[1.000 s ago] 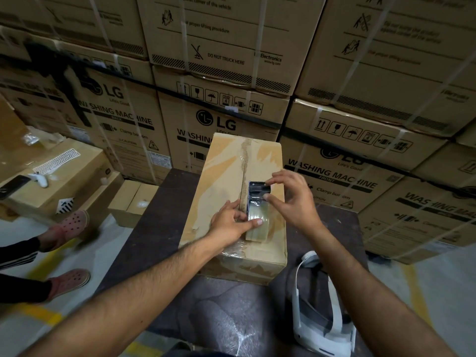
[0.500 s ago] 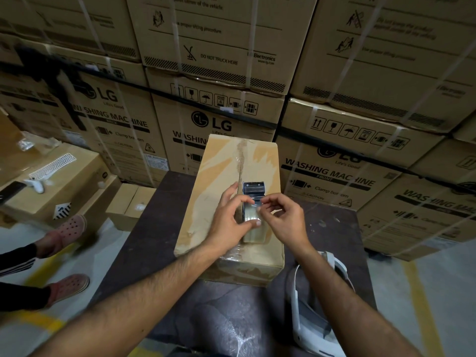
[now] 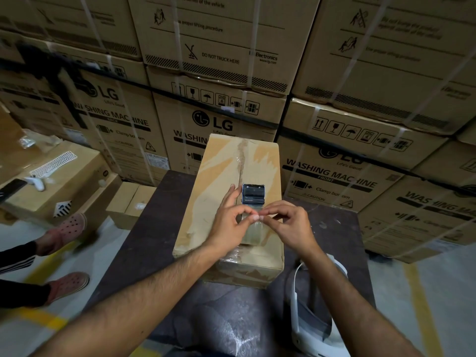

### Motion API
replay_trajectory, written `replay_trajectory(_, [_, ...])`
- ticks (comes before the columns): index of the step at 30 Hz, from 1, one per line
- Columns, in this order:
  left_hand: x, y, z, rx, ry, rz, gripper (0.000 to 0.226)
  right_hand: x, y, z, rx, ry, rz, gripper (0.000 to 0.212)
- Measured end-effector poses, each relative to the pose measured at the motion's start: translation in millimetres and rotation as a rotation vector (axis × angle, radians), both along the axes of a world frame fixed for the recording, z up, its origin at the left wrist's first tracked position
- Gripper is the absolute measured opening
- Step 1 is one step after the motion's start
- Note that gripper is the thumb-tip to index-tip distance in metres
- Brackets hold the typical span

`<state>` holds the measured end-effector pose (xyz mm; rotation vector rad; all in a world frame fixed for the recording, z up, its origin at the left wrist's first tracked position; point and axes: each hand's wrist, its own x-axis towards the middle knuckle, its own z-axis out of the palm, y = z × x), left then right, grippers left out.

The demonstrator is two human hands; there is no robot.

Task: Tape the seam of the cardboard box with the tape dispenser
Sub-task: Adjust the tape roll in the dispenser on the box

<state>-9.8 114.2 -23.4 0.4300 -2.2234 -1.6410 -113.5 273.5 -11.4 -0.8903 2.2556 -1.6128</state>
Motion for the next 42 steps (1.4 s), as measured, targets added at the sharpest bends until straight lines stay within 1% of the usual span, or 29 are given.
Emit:
replay_trajectory(2, [-1, 3, 0, 0.054, -0.003, 0.000, 0.012, -4, 2, 0, 0.015, 0.035, 0.043, 0.017])
replay_trajectory(6, [-4, 7, -1, 0.111, -0.031, 0.011, 0.009, -10, 5, 2, 0.075, 0.104, 0.126, 0.013])
replay_trajectory(10, [-6, 6, 0, 0.215, -0.064, 0.055, 0.011, -12, 10, 10, 0.111, 0.146, 0.203, 0.020])
replay_trajectory(12, [-5, 7, 3, 0.279, -0.081, 0.062, 0.009, -10, 12, 7, 0.127, 0.251, 0.189, 0.018])
replay_trajectory(14, [-3, 8, 9, 0.335, -0.076, 0.065, 0.011, -7, 11, 3, 0.125, 0.375, 0.124, 0.020])
replay_trajectory(16, [-1, 9, 13, 0.377, -0.068, 0.060, 0.014, -7, 9, 1, 0.087, 0.421, 0.062, 0.017])
replay_trajectory(17, [-1, 9, 15, 0.381, -0.069, 0.056, 0.012, -6, 9, 2, 0.061, 0.387, 0.046, 0.015])
replay_trajectory(20, [0, 7, 15, 0.374, -0.060, 0.022, 0.009, -5, 8, 3, 0.018, 0.130, -0.002, 0.009])
replay_trajectory(22, [0, 6, 15, 0.361, -0.068, 0.009, 0.014, -4, 6, 3, -0.021, -0.026, -0.054, 0.011])
replay_trajectory(24, [0, 5, 13, 0.333, -0.075, 0.002, 0.018, -7, 8, 6, -0.101, -0.162, -0.134, 0.015])
replay_trajectory(26, [-1, 2, 6, 0.303, -0.068, -0.017, 0.021, -16, 13, 10, -0.136, -0.188, -0.254, 0.018])
replay_trajectory(28, [-2, -2, -1, 0.283, -0.076, -0.037, 0.023, -29, 23, 12, -0.111, -0.161, -0.360, 0.014])
replay_trajectory(29, [-3, -3, -4, 0.275, -0.085, -0.044, 0.023, -37, 30, 13, -0.083, -0.152, -0.403, 0.013])
replay_trajectory(33, [-5, -5, -9, 0.232, -0.105, -0.057, 0.021, -68, 56, 12, 0.115, -0.065, -0.494, 0.019])
replay_trajectory(34, [-5, -5, -10, 0.219, -0.110, -0.056, 0.020, -76, 62, 12, 0.200, -0.016, -0.512, 0.024])
replay_trajectory(36, [-5, -4, -11, 0.196, -0.115, -0.048, 0.020, -92, 72, 14, 0.431, 0.100, -0.529, 0.031])
replay_trajectory(39, [-1, -4, -11, 0.152, -0.091, -0.012, 0.021, -111, 81, 19, 0.766, 0.250, -0.537, 0.024])
replay_trajectory(40, [1, -4, -10, 0.138, -0.090, 0.013, 0.024, -114, 83, 21, 0.856, 0.295, -0.548, 0.028])
replay_trajectory(41, [3, -4, -9, 0.123, -0.094, 0.043, 0.028, -116, 84, 23, 0.922, 0.329, -0.568, 0.029])
replay_trajectory(42, [4, -4, -8, 0.108, -0.101, 0.078, 0.033, -119, 85, 24, 0.958, 0.346, -0.579, 0.025])
